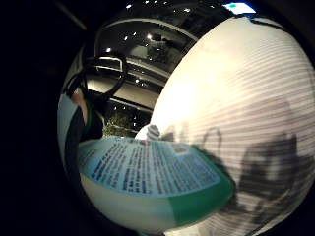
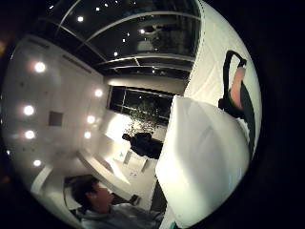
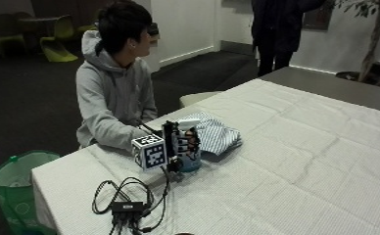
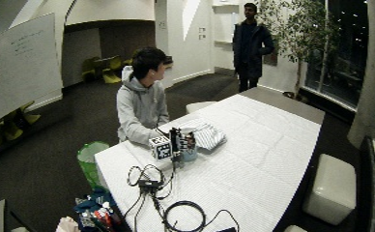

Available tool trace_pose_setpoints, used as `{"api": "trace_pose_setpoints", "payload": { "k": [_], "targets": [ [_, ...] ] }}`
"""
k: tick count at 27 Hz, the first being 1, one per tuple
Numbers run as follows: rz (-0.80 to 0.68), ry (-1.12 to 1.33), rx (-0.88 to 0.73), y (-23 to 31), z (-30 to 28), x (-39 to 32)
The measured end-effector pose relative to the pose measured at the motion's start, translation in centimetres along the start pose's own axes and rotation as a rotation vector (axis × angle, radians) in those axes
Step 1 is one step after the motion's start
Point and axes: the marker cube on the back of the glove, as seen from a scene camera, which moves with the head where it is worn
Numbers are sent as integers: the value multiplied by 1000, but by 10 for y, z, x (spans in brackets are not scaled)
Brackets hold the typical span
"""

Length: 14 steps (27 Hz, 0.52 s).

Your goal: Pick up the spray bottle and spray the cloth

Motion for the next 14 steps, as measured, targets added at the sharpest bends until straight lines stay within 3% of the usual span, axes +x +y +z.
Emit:
{"api": "trace_pose_setpoints", "payload": {
  "k": [14],
  "targets": [
    [-52, 68, -101, -10, 9, -10]
  ]
}}
